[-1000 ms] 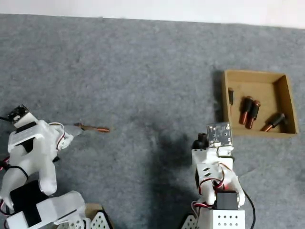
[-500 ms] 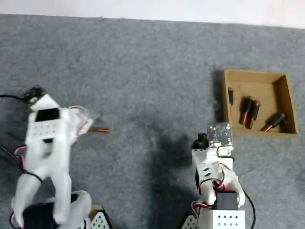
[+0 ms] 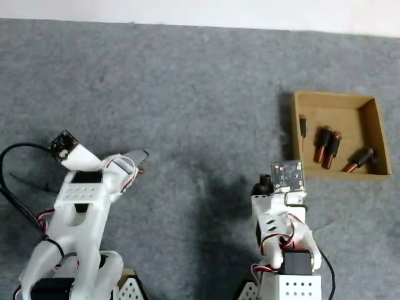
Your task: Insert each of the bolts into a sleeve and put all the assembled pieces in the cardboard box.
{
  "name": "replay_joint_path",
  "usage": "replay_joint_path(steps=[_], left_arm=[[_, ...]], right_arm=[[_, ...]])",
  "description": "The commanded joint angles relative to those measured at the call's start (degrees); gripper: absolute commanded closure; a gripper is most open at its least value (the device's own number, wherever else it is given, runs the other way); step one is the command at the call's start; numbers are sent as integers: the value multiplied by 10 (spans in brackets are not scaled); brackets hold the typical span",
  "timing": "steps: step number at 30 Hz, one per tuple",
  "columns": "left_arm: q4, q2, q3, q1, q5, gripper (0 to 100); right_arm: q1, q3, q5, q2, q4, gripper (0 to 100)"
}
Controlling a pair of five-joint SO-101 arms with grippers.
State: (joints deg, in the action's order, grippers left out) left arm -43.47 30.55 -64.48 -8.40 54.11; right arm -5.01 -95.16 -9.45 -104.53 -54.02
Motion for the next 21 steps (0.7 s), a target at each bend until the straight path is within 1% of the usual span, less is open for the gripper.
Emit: replay_joint_path(steps=[1, 4, 6, 11, 14, 21], left_arm=[[69, 15, -6, 0, 7, 633], [115, 15, -6, -26, 7, 718], [135, 15, -5, -38, 6, 752], [137, 14, -8, -39, 4, 728], [139, -11, -7, -40, 4, 720], [140, -165, 59, -44, 7, 722]], right_arm=[[-1, -2, -6, -7, 18, 990], [-1, -2, -6, -7, 18, 989], [-1, -2, -7, -7, 18, 989], [-1, -2, -7, -7, 18, 989], [-1, -2, -7, -7, 18, 989], [-1, -2, -7, -7, 18, 989]])
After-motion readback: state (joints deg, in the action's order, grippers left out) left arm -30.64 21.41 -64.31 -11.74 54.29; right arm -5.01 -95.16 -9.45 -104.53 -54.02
